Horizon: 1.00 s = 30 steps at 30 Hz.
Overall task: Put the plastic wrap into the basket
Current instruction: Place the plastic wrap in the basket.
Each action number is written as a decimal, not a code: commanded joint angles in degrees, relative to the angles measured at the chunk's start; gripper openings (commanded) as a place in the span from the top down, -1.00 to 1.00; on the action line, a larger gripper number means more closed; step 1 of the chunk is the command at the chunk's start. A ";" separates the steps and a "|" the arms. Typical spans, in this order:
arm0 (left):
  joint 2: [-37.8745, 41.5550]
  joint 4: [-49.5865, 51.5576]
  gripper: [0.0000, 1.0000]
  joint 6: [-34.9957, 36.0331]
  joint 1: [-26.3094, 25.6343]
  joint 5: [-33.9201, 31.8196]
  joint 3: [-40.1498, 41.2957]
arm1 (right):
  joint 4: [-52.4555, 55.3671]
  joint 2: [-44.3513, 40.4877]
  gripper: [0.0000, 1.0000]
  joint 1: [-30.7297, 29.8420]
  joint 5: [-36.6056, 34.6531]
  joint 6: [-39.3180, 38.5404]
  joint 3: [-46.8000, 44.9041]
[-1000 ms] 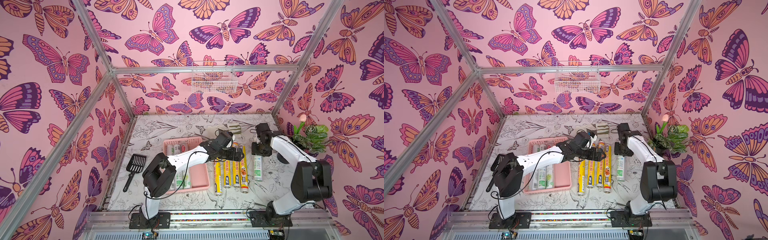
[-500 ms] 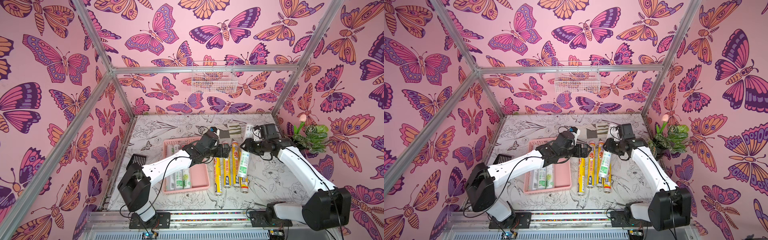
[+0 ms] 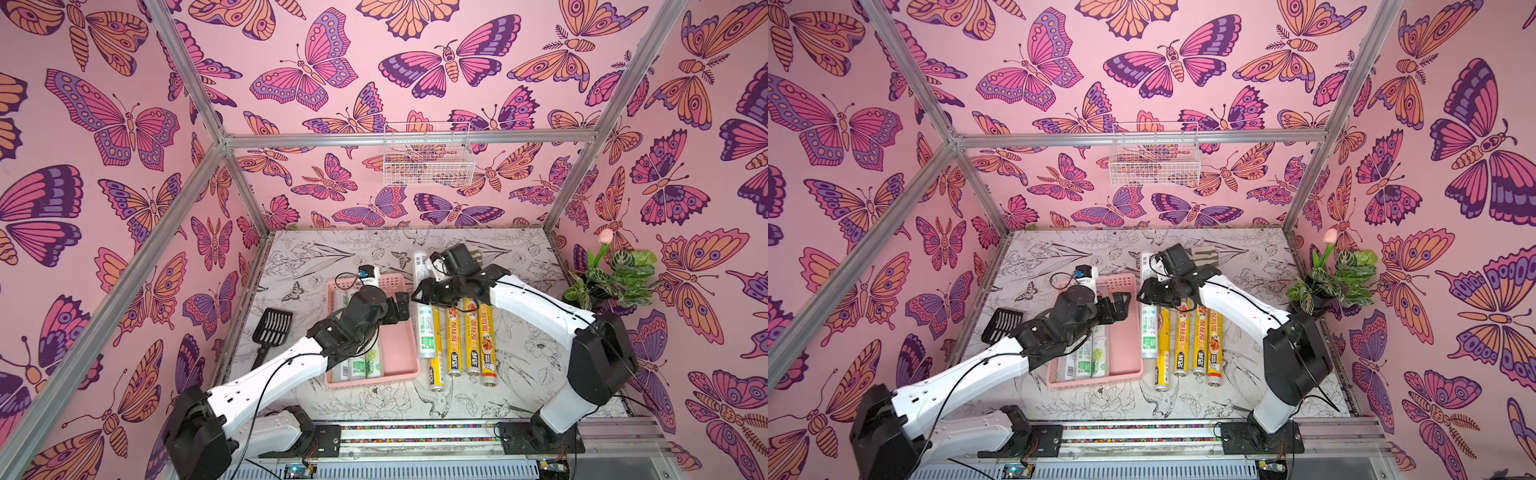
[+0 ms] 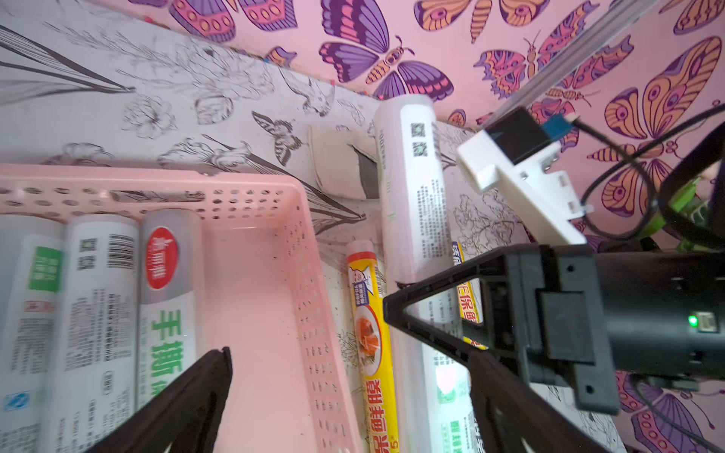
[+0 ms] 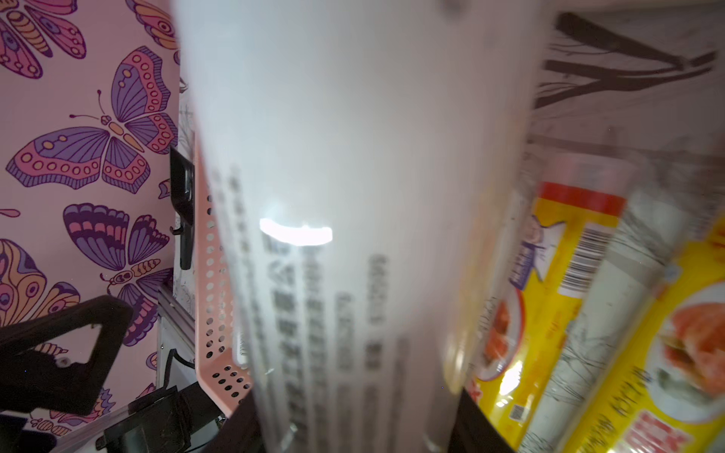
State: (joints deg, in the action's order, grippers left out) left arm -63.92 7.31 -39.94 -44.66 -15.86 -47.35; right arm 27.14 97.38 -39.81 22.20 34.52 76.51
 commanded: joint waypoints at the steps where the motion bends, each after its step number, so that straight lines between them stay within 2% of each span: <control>1: 3.39 0.41 -1.00 -1.10 1.10 -4.16 3.13 | -2.36 1.89 0.31 -2.33 1.13 1.46 4.28; 11: 10.15 3.38 -1.00 -3.39 2.21 -6.43 7.79 | 1.71 9.48 0.31 -7.10 -1.68 1.12 10.83; 30: 10.40 5.67 -1.00 -4.27 2.48 -6.82 7.56 | 4.60 17.64 0.27 -10.72 -5.85 5.39 14.54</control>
State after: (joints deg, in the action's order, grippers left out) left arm -53.69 11.68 -43.59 -42.65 -21.50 -40.23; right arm 31.51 114.19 -49.78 17.06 37.91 88.55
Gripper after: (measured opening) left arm 0.998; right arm 0.542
